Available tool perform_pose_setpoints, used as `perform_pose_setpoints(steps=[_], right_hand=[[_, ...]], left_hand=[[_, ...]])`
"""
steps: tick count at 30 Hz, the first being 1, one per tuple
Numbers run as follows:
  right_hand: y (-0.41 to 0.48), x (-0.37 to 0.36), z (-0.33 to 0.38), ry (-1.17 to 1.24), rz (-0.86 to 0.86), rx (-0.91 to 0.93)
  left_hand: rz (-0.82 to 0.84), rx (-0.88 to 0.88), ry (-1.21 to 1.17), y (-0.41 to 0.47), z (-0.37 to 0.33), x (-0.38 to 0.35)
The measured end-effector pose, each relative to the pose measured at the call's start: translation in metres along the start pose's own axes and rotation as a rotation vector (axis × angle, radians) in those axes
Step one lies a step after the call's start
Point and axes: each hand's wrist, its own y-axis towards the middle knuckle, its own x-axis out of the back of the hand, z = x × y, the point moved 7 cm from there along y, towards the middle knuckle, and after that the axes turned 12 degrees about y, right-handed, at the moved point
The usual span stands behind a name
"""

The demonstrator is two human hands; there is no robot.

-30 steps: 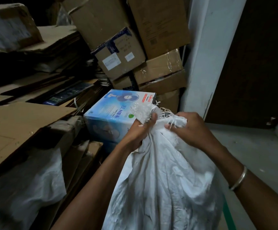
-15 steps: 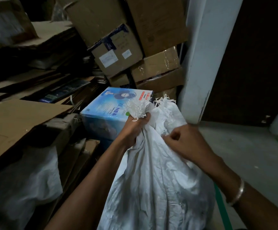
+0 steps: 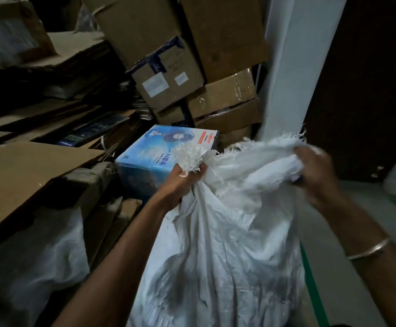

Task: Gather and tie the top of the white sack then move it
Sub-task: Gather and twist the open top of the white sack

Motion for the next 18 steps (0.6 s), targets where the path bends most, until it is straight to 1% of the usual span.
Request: perform_pose_setpoints(steps=[2,3,4,6,8,9,10,11,12,13,14,15,16,17,18], right_hand=[[0.009,0.017,0.024,0.178,0.072,-0.066],[0.014,0.026,0.035,0.204,0.099,-0.104],[0.019,0.037,0.044,0.186,0.103,-0.138],[0.033,0.064,0.051,0.058,0.028,-0.182],[0.041,0.089,0.054,-0.11,-0.121,-0.159],[0.041,0.098,0.057,-0.223,-0.172,-0.096],[0.041,0.104,0.065,-0.376,-0.24,0.031],[0.034,0.101,0.078,-0.526,-0.327,0.232],[0.017,0.083,0.092,-0.588,-0.374,0.48],[-0.002,0.049,0.098,-0.6,-0.246,0.707],[-0.023,0.003,0.091,-0.647,0.028,0.805],[-0.04,-0.042,0.071,-0.716,0.344,0.773],[-0.051,-0.076,0.043,-0.85,0.583,0.662],[-0.055,-0.096,0.014,-1.008,0.74,0.57],[-0.052,-0.102,-0.009,-1.157,0.822,0.494]], left_hand=[[-0.016,-0.017,0.018,0.0,-0.002,0.008],[-0.011,-0.023,0.035,0.001,-0.001,0.01],[-0.007,-0.028,0.046,0.001,-0.003,0.01],[-0.007,-0.018,0.053,0.0,-0.005,0.01],[0.003,-0.008,0.048,0.002,-0.003,0.007],[0.004,-0.001,0.041,0.003,-0.001,0.004],[-0.006,0.001,0.025,0.001,-0.002,0.002],[0.0,-0.001,0.01,0.003,0.0,0.0],[-0.009,-0.001,0.0,0.002,-0.001,-0.001],[-0.008,0.0,-0.013,0.004,0.0,0.0],[-0.016,-0.006,-0.021,0.006,0.0,0.001],[-0.001,-0.019,-0.023,0.008,0.0,0.0],[0.016,-0.023,-0.013,0.008,-0.001,-0.001],[0.04,-0.029,0.002,0.007,-0.001,-0.003],[0.06,-0.037,0.028,0.005,-0.002,-0.004]])
